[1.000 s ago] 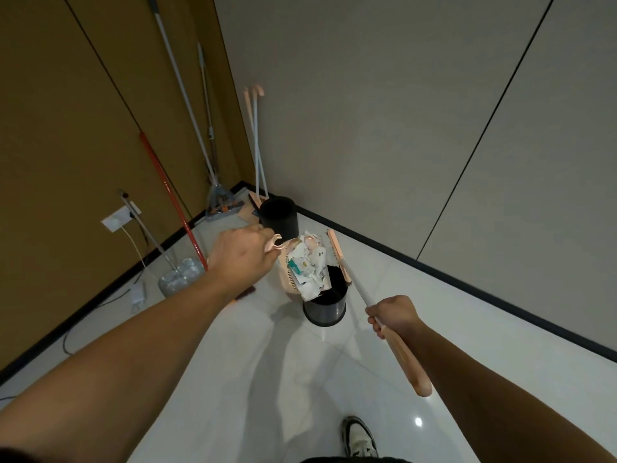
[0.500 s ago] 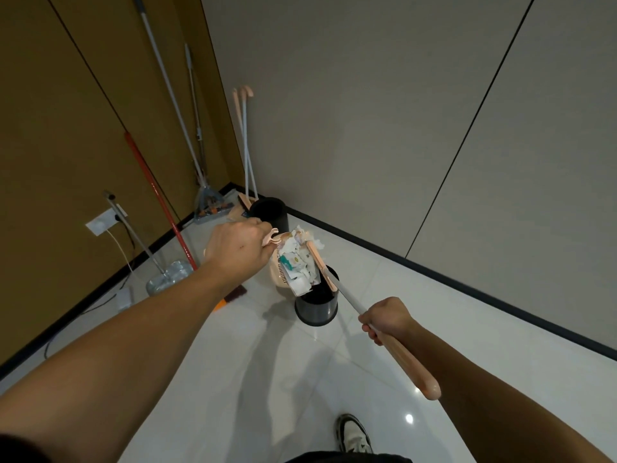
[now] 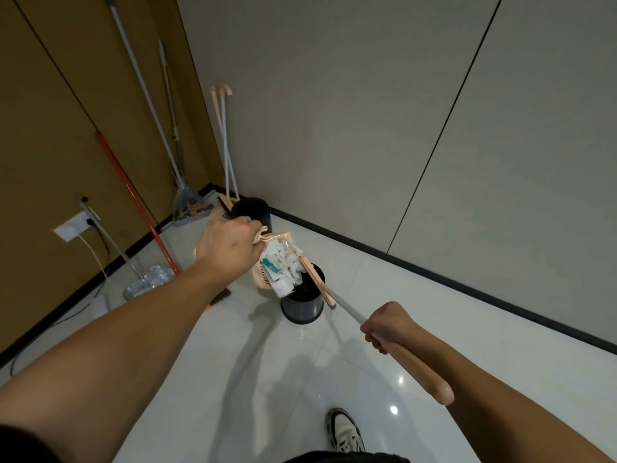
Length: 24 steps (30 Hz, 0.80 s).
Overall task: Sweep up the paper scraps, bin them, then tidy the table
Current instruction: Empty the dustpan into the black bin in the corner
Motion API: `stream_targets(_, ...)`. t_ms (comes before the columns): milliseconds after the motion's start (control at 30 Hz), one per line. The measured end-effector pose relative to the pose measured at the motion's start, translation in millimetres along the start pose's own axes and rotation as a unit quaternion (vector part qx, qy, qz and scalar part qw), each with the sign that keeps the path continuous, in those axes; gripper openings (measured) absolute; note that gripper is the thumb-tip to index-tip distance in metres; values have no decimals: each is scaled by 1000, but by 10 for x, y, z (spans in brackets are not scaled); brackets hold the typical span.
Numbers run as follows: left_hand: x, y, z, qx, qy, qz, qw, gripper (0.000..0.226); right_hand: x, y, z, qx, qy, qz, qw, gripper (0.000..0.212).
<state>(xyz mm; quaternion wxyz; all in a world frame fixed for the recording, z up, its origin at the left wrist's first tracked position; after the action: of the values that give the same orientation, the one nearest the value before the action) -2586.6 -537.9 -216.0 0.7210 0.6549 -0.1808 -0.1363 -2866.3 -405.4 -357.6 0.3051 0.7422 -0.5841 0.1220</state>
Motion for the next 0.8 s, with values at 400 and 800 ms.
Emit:
stream_targets(400, 71, -100, -123, -9, -6, -6, 1000, 17, -197, -95, -119, -6, -47, -8, 999, 10)
stream_targets(800, 31, -46, -232, -18, -12, -17, 1000, 16, -6, -211, -242, -22, 23, -27, 999, 7)
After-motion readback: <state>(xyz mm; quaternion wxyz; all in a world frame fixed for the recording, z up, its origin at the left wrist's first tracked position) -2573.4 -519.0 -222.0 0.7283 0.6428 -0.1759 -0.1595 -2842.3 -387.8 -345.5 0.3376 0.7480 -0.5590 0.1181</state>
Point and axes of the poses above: each hand's wrist, its own z-axis towards the middle knuckle, its own y-axis out of the back of the hand, x = y × z, the point moved 4 cm from there along z, towards the middle knuckle, and after that the axes turned 13 degrees about x, right-handed, at the moved point
